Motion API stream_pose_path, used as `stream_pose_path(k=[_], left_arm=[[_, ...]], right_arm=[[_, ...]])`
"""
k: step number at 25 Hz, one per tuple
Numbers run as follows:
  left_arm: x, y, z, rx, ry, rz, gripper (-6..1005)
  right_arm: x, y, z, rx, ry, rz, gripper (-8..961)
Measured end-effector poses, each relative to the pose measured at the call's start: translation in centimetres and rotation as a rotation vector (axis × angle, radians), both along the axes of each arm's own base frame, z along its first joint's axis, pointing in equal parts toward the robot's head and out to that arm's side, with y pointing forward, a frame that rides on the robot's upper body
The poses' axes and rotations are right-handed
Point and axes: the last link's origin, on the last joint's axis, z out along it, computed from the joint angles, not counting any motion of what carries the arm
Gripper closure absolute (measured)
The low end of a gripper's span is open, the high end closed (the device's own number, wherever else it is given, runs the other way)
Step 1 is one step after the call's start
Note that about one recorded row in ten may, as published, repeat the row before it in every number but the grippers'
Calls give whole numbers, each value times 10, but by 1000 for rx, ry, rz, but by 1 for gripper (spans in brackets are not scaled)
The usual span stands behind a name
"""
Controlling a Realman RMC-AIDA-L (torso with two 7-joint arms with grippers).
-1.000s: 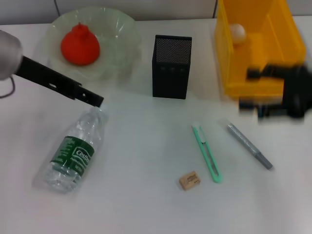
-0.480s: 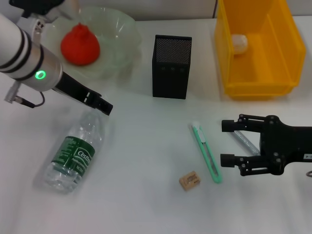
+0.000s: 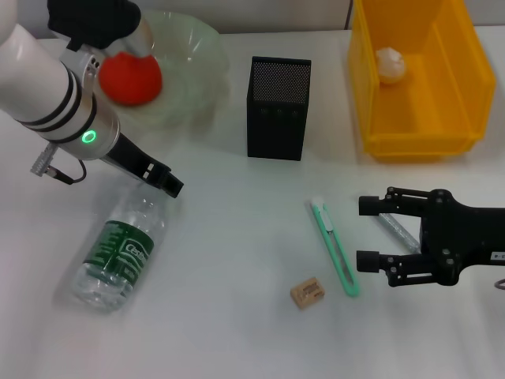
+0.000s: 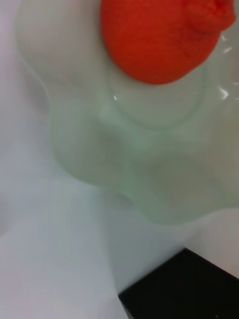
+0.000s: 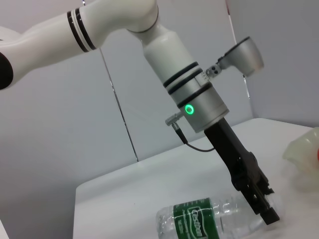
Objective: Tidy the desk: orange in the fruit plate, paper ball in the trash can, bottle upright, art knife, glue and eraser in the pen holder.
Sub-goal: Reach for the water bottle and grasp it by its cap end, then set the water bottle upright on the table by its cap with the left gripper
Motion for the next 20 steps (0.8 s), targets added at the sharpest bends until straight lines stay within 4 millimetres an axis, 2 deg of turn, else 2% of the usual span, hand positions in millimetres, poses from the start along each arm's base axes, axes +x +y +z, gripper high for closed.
stream_pose_path(k=[5,11,16,18,20], left_arm=[[-2,0,-5,-12,23,-15,337],[3,-3,-5,-35,32,-74,531],[11,-13,4,-65,-26,-142,551],[16,-26,21,-130,-178,-224,551],[16,-27,26,-138,-208,-240,552]], right_arm=[[3,0,3,2,4,-14,111],[4,-1,5,9,11,-23,111],[6,-2,8,20,24,-37,111],[6,-2,9,17,28,-46,111],[6,-2,9,15,29,-49,111]])
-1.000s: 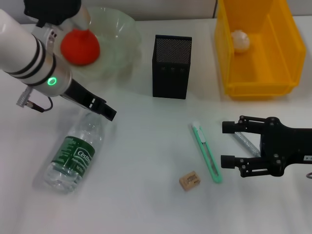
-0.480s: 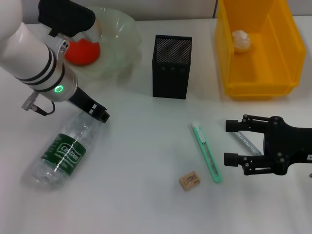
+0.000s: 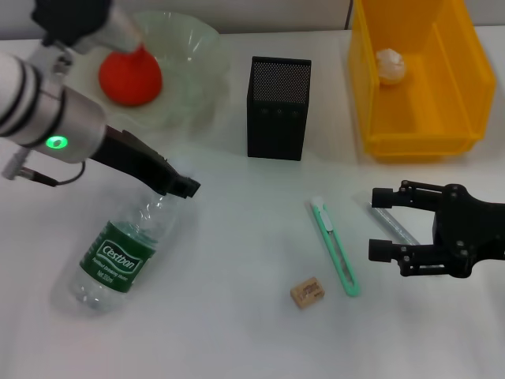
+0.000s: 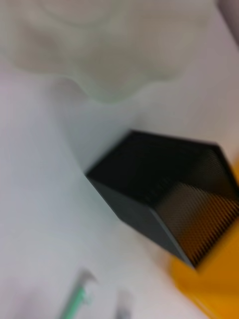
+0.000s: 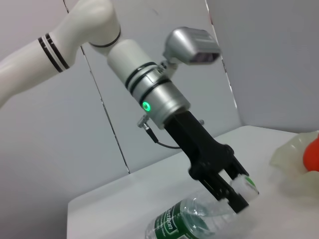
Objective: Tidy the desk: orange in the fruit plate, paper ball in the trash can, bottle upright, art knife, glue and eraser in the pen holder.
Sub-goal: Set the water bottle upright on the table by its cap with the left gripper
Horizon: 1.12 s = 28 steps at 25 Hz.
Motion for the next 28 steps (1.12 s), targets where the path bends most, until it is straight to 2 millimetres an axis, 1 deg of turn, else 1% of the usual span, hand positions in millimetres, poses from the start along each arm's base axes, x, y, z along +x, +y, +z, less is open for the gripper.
stream_pose_path(k=[3,5,6,8,9,10,11,14,16,18,22,23,24,25,26,28], left_arm=[[-6,-3,17,-13,-95,-39,553],[-16,-7,30,-20,-185,-54,553],[-16,-7,30,-20,-185,-54,553],[-28,-11,42,-20,-278,-69,554],[-28,-11,42,-20,-278,-69,554],[-32,-13,48,-17,-332,-83,554],[-32,-13,48,-17,-332,-83,555],[-39,-14,56,12,-419,-114,555],[-41,-14,58,21,-439,-124,556],[-47,-16,62,58,-538,-163,556],[-51,-21,65,145,-664,-241,551],[-54,-24,63,226,-751,-295,549],[-54,-24,63,226,-751,-295,547],[-58,-28,58,307,-831,-343,545],[-58,-28,58,307,-831,-343,542],[-63,-33,50,412,-909,-403,538]], right_arm=[[-2,1,-1,-8,7,-7,110],[-3,1,-2,-16,12,-14,110],[-3,1,-2,-16,12,-14,110],[-5,2,-3,-24,20,-24,110],[-5,2,-3,-24,20,-24,110],[-6,3,-3,-24,25,-27,110],[-7,4,-2,-24,30,-28,110],[-9,6,-1,-26,38,-32,110],[-10,7,-1,-26,42,-33,110],[-11,8,-1,-25,44,-32,110],[-13,10,-2,-27,45,-38,110],[-14,10,-3,-27,48,-38,110],[-14,10,-3,-27,48,-38,110],[-15,12,-3,-24,52,-35,110],[-15,12,-3,-24,52,-35,110],[-19,14,-2,-14,71,-30,110]])
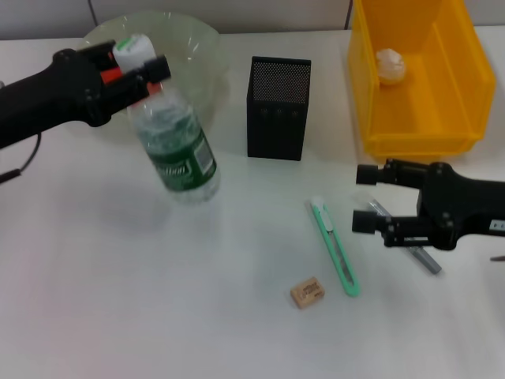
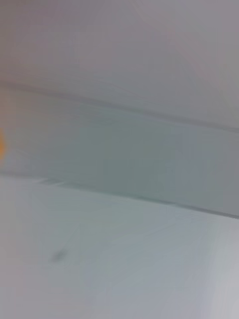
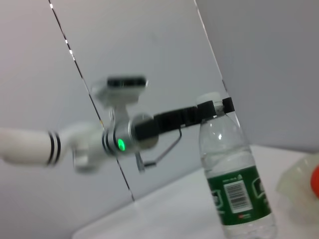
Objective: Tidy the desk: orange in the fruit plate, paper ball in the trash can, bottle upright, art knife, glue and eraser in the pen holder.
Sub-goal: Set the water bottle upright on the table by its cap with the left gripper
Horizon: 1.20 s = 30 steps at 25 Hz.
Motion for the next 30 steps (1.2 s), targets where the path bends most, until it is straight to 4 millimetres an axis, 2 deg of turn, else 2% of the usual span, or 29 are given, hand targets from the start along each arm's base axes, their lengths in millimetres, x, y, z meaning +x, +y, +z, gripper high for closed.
stream_pose_path(k=[3,6,10,15,20,26,30], left_arm=[[-8,-7,-10,155,-85,-17,532],[-13,-16,-19,275,-79,-46,526],[-17,-27,-37,415,-11,-100,517],[-22,-30,-57,443,29,-52,507],[-25,-28,-63,464,36,1,496],[-32,-16,-74,435,77,109,484],[-31,-15,-76,431,77,114,475]], right_arm=[[-5,3,4,12,30,6,110],[-9,6,6,28,53,13,110],[-18,10,18,83,170,-8,110],[-19,13,25,144,251,-34,110],[-17,12,24,171,281,-45,110],[-11,11,28,209,300,-67,111],[-8,10,30,222,305,-76,111]])
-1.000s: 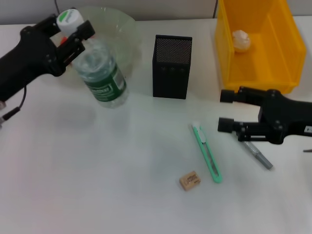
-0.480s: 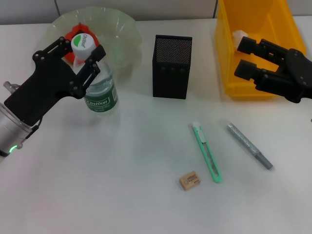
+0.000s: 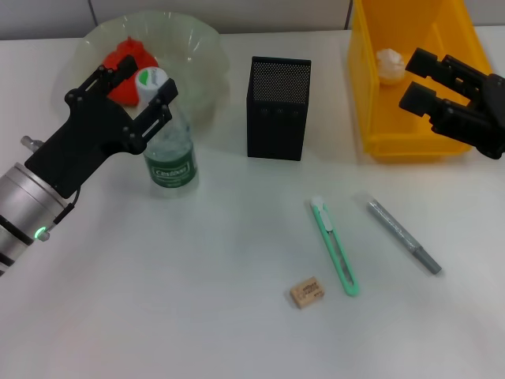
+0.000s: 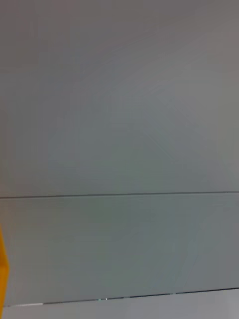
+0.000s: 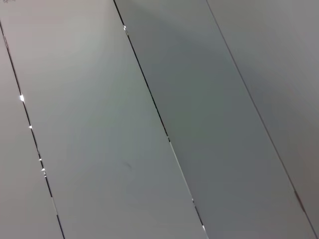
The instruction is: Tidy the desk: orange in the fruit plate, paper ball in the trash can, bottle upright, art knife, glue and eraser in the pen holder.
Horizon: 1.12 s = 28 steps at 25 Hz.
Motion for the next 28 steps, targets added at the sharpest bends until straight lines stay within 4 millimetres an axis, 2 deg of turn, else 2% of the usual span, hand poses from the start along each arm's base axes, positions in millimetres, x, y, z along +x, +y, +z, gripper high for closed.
stream_pose_path(k=[3,5,8,10,12,13,15,16,17,18,21,22,23,25,28], left_arm=[[5,-2,3,8,-27,-31,469],[9,-8,11,28,-68,-82,395],[13,-18,32,60,-157,-158,284],[15,-28,58,45,-232,-249,238],[19,-33,72,-78,-218,-333,219],[22,-35,78,-150,-192,-372,210],[26,-40,81,-347,-103,-433,201],[26,-43,78,-426,-58,-453,201],[26,-48,68,-559,30,-470,201],[26,-48,68,-559,30,-470,201],[20,-48,49,-694,126,-412,200],[17,-46,38,-728,157,-364,200],[17,-46,38,-728,157,-364,200],[15,-43,33,-740,173,-332,200],[14,-41,30,-743,180,-308,200]], right_arm=[[2,-1,0,2,1,-6,112],[3,-2,1,4,1,-12,112],[5,-2,3,15,2,-18,112],[6,-2,6,23,-3,-17,112],[3,3,18,20,-38,-5,112],[3,3,18,20,-38,-5,112],[-1,8,36,-4,-119,11,112],[-4,10,47,-18,-171,12,112],[-11,13,66,-63,-291,3,113],[-11,13,66,-63,-291,3,113],[-32,13,87,-137,-509,-27,113],[-51,12,91,-194,-676,-38,113],[-51,12,91,-194,-676,-38,113],[-71,12,88,-244,-850,-67,113],[-92,17,74,-313,-1071,-144,113]])
